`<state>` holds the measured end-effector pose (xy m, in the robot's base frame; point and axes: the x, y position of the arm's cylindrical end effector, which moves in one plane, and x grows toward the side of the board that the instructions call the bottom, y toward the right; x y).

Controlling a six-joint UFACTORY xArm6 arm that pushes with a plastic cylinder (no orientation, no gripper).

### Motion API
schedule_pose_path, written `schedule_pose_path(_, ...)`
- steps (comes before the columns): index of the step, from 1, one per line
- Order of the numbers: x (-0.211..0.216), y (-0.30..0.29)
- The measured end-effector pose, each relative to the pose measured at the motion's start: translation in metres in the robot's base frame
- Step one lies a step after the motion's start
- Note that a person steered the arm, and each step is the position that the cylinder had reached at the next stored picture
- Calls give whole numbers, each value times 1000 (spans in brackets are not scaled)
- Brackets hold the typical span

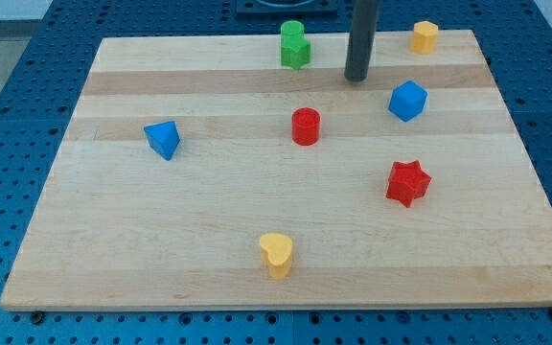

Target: Slide the yellow heart closer to the red star

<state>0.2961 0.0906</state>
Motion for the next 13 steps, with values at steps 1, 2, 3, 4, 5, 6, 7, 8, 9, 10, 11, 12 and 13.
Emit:
schedule_pose_path(1,32,0)
schedule_pose_path(2,71,0)
schedule_pose_path(3,94,0)
schedule_pose_path(4,126,-14)
schedule_pose_path(5,153,-66)
schedule_pose_path(6,188,-117)
schedule_pose_path(7,235,-149)
schedule_pose_path(8,270,-163)
schedule_pose_path(9,290,-147)
schedule_pose_path(10,293,-125)
schedule_pose_path(11,290,-101)
schedule_pose_path(12,289,-85)
schedule_pose_path(13,285,-68)
